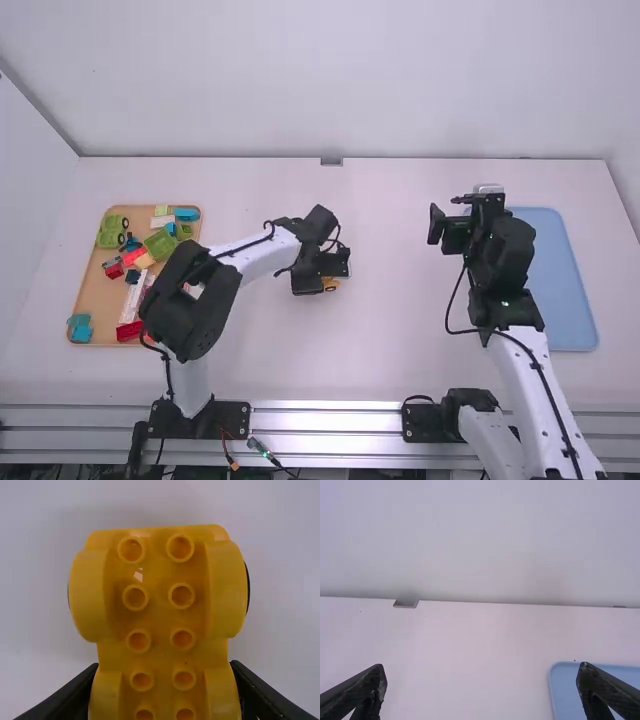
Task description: Assemble lego blocks to make yellow taxi
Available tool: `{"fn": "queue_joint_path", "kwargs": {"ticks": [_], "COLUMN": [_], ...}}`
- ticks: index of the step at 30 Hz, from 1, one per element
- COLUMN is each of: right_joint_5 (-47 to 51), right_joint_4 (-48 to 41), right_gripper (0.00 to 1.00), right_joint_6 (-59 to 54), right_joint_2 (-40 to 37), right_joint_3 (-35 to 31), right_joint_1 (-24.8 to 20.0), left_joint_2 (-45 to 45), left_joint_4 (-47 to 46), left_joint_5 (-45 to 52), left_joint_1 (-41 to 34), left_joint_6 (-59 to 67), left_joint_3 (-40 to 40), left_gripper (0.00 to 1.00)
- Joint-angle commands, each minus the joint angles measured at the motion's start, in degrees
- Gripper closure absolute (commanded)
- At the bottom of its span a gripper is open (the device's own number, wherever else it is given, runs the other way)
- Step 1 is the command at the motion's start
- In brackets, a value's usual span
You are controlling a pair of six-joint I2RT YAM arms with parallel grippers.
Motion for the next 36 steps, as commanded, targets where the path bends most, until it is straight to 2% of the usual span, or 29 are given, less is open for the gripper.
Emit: {"fn": "queue_joint_path", "kwargs": {"ticks": [1,3,8,13,19,22,23,25,28,29,36], "right_joint_5": [0.1,0.2,0.1,0.2,0.1,0.1,0.2,0.1,0.1,0.1,0.2], "right_joint_4": [0.0,0.0,0.2,0.4,0.4,0.4,0.4,0.4,0.4,0.4,0.4], "right_gripper": [0.01,0.01,0.01,0.01,0.01,0.01,0.01,0.01,0.01,0.01,0.01], "right_joint_6": [0.1,0.1,0.1,0.1,0.1,0.1,0.1,0.1,0.1,0.1,0.1], "right_joint_2": [-0.8,-0.7,-0.4,0.2,0.1,0.1,0.1,0.1,0.1,0.1,0.1], "right_joint_3": [2.2,2.2,2.2,2.2,2.2,2.2,2.2,2.2,2.2,2.2,2.2], "right_joint_1": [0.0,0.0,0.0,0.0,0.0,0.0,0.0,0.0,0.0,0.0,0.0], "left_joint_2": [1.3,1.5,1.5,1.5,1.5,1.5,1.5,1.5,1.5,1.5,1.0], "left_joint_4": [-1.1,-0.8,2.0,6.0,6.4,6.3,6.2,6.1,5.6,5.7,3.8], "left_joint_5": [4.2,5.6,9.1,9.9,9.9,9.9,9.9,9.9,9.9,9.8,8.7], "left_joint_1": [-0.3,-0.1,-0.3,-0.3,-0.3,-0.3,-0.3,-0.3,-0.3,-0.3,-0.2], "left_joint_6": [3.7,4.5,4.4,3.1,2.9,2.9,2.9,2.9,3.0,2.9,2.9], "left_joint_3": [1.7,1.4,-0.1,-2.3,-3.4,-3.4,-3.4,-3.4,-3.4,-3.4,-2.3], "left_gripper": [0.79,0.78,0.66,0.64,0.55,0.47,0.41,0.36,0.23,0.0,0.01]}}
